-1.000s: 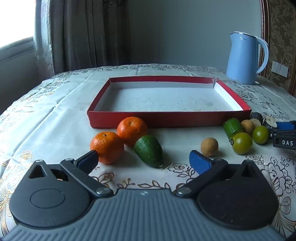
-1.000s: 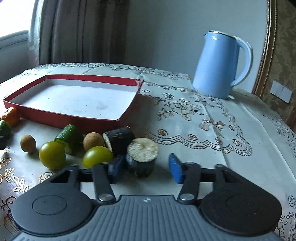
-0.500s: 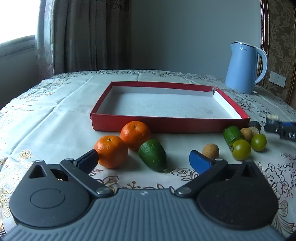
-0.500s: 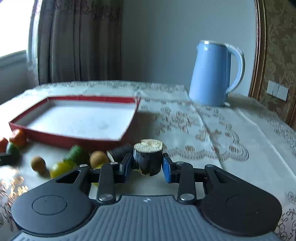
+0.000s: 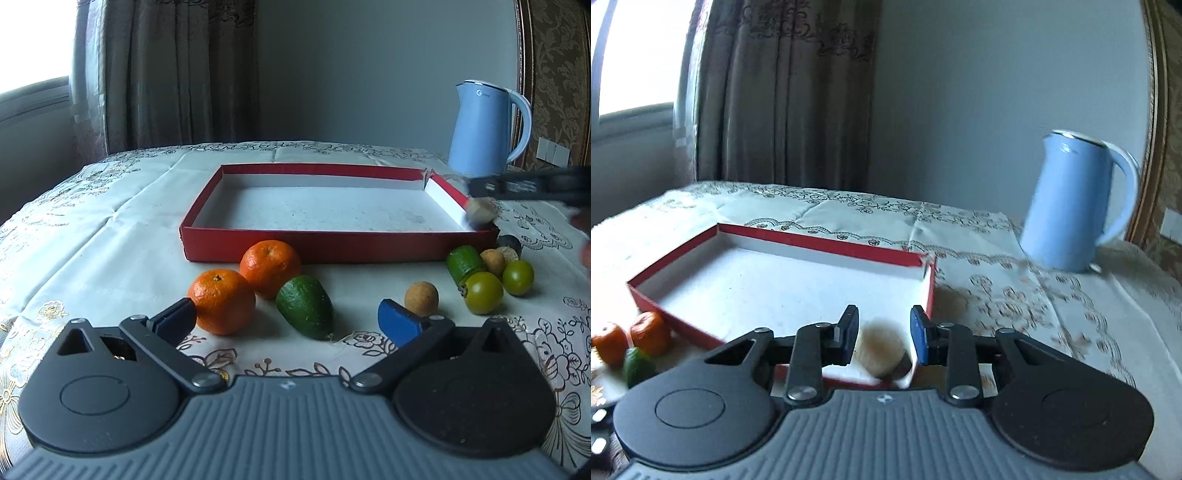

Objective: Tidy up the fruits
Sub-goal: 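Carry the eggplant slice into the tray and open the right gripper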

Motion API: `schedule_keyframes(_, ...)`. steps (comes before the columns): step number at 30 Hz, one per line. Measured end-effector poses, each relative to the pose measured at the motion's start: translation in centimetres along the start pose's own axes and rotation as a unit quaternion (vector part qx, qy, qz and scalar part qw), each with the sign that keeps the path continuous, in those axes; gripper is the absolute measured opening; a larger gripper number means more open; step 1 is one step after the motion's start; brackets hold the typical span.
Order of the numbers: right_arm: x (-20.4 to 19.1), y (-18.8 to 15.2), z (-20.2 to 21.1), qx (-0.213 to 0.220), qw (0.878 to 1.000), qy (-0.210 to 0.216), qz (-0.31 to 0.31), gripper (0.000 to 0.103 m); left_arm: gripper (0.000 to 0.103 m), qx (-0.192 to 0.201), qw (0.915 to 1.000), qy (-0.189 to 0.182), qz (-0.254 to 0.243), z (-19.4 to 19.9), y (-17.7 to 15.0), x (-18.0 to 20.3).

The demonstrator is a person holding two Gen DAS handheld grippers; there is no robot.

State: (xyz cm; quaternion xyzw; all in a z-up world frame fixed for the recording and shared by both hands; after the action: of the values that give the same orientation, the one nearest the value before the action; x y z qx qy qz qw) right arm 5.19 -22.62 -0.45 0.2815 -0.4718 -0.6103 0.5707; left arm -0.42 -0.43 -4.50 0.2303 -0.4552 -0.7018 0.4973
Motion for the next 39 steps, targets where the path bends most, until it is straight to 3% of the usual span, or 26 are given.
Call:
schedule_keyframes(7, -2.2, 0.4, -3.0, -0.02, 0.999, -0.002, 0.028, 0.028, 0.103, 0.002, 1.0, -0.001, 0.003, 0.0, 0.0, -0.1)
schedule_keyframes(15, -2.2, 0.5, -1.7, -0.02, 0.999, -0.024, 0.037, 0.03, 0.103, 0.004, 1.0, -0.001, 0.003, -0.1, 0.0, -0.1)
schedule_keyframes(17, -2.1, 0.6, -1.3, -0.022, 0.999, -0.032, 0.038, 0.04, 0.103, 0.004, 1.0, 0.0, 0.004, -0.1, 0.1, -0.1)
schedule_keyframes(19, -2.1, 0.6, -0.8, -0.019, 0.998, -0.04, 0.04, 0.078, 0.103, 0.003, 1.0, -0.001, 0.004, -0.1, 0.1, -0.1)
schedule_keyframes(20, -2.1, 0.6, -0.5, -0.014, 0.998, -0.05, 0.04, 0.082, 0.103, 0.003, 1.0, -0.001, 0.003, -0.1, 0.0, -0.1)
schedule_keyframes(28, -2.3, 0.4, 0.2, -0.012, 0.996, -0.068, 0.063, 0.082, 0.103, -0.005, 1.0, 0.008, 0.0, -0.4, 0.0, 0.1)
schedule_keyframes(39, -1.0, -0.6, -1.4, -0.049, 0.996, -0.067, 0.031, 0.082, 0.103, -0.011, 0.9998, 0.005, 0.015, -0.4, -0.1, -0.4)
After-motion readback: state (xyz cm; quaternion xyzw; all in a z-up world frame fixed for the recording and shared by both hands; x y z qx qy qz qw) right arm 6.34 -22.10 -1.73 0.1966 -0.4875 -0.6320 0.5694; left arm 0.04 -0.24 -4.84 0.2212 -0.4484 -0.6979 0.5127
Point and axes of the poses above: each gripper's, at about its wrist camera, not at the fingertips, and z roughly against the way its jaws point, x to its right, y to its top, the point moved 3 cm from there along -z, roughly the way its jaws point, and after that the axes turned 14 degrees about -y, right-handed, at the moved point
